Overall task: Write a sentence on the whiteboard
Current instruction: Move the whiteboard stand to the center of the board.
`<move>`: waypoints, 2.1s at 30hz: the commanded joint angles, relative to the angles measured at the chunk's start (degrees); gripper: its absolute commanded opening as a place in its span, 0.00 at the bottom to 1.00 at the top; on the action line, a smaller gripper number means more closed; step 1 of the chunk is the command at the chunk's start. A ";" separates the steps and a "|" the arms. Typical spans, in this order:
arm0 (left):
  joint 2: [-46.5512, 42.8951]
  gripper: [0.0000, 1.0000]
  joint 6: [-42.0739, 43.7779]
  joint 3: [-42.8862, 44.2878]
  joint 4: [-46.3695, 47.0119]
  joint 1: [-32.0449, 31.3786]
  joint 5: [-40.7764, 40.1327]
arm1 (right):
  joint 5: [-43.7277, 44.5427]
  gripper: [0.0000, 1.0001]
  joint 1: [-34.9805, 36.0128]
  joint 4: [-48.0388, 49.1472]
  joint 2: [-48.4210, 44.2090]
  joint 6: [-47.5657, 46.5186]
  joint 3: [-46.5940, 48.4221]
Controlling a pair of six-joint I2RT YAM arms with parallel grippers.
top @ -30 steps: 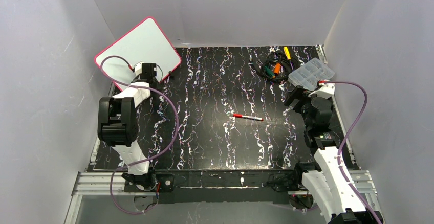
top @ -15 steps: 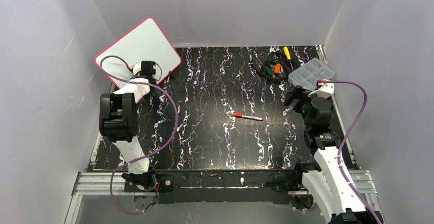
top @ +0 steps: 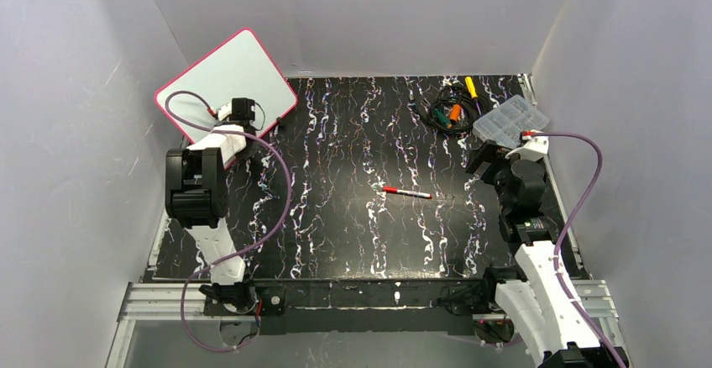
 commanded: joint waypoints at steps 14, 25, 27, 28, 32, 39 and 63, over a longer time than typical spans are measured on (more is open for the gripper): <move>-0.08 0.00 3.32 2.52 -3.01 2.35 0.26 | -0.59 0.99 -0.05 3.06 -0.88 -0.71 0.64; -5.31 0.00 13.44 -6.25 5.23 2.34 8.17 | -0.53 0.99 -0.05 2.96 -0.87 -0.79 0.73; -6.50 0.00 14.74 -7.62 6.94 2.36 10.44 | -0.58 0.99 -0.05 2.84 -0.81 -0.79 0.73; -7.02 0.00 15.38 -8.24 7.85 2.39 11.28 | -0.49 0.99 -0.05 2.83 -0.85 -0.79 0.73; -8.22 0.00 17.55 -9.71 8.84 2.35 13.81 | -0.38 0.99 -0.05 2.58 -0.87 -0.79 0.82; -10.84 0.00 22.87 -13.33 11.22 2.34 20.86 | -0.31 0.99 -0.05 2.48 -0.97 -0.79 0.73; -21.08 0.00 24.75 -20.17 8.32 -4.14 24.05 | -0.36 0.99 -0.05 1.89 -2.01 -0.79 0.38</move>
